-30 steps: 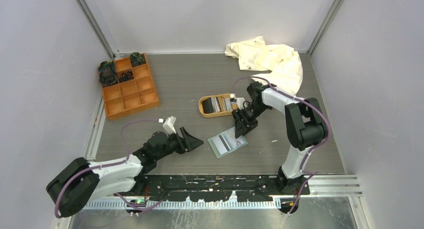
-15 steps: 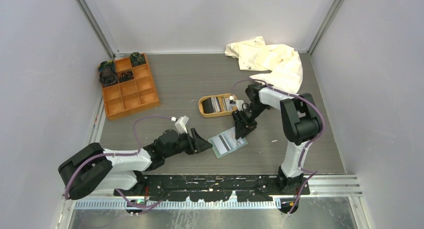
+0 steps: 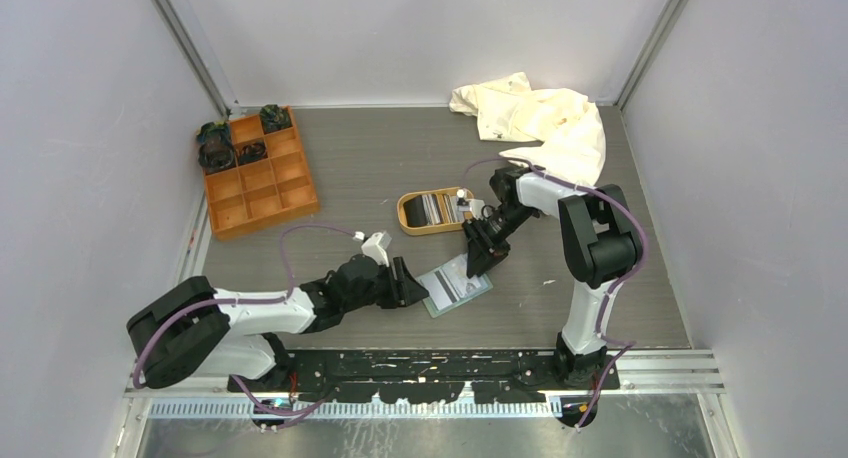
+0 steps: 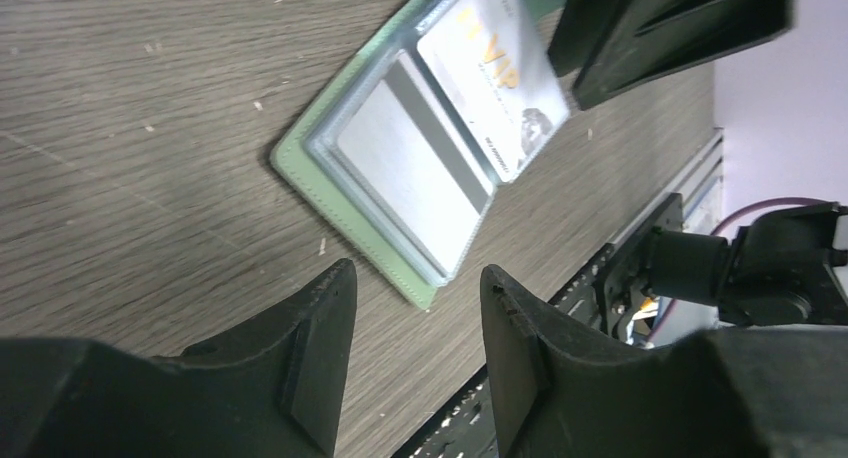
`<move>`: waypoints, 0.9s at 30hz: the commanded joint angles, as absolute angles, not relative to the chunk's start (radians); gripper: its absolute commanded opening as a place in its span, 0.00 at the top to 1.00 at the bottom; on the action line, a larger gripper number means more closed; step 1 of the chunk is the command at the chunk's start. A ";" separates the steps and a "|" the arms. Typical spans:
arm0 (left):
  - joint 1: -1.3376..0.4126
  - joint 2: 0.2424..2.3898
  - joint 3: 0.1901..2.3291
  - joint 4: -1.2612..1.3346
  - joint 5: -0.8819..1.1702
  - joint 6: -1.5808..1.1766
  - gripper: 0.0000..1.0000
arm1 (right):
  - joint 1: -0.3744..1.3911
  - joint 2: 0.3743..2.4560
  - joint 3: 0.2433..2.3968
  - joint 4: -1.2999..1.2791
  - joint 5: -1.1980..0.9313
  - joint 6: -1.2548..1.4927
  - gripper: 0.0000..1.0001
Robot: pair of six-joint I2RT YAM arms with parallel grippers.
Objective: Put the credit cards into the card holder
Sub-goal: Insert the credit card into the card holder.
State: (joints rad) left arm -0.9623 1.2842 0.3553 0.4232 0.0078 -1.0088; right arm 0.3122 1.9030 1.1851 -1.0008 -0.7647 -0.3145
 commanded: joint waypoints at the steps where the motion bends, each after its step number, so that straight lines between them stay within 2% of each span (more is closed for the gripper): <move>1: -0.968 1.288 0.392 0.391 -0.033 -0.975 0.51 | 0.315 1.903 1.227 -1.044 -0.867 -0.334 0.57; 20: -0.971 1.357 0.501 0.398 -0.005 -0.949 0.59 | 0.316 1.936 1.237 -1.082 -1.021 -0.358 0.63; 27: -0.971 1.434 0.526 0.455 0.045 -0.967 0.58 | 0.316 1.947 1.241 -1.115 -1.098 -0.396 0.65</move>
State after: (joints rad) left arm -0.9672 1.4094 0.4900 0.3740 0.0216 -0.9653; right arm 0.3122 1.9423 1.2076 -1.0676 -1.0073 -0.3542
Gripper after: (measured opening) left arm 0.415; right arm 0.352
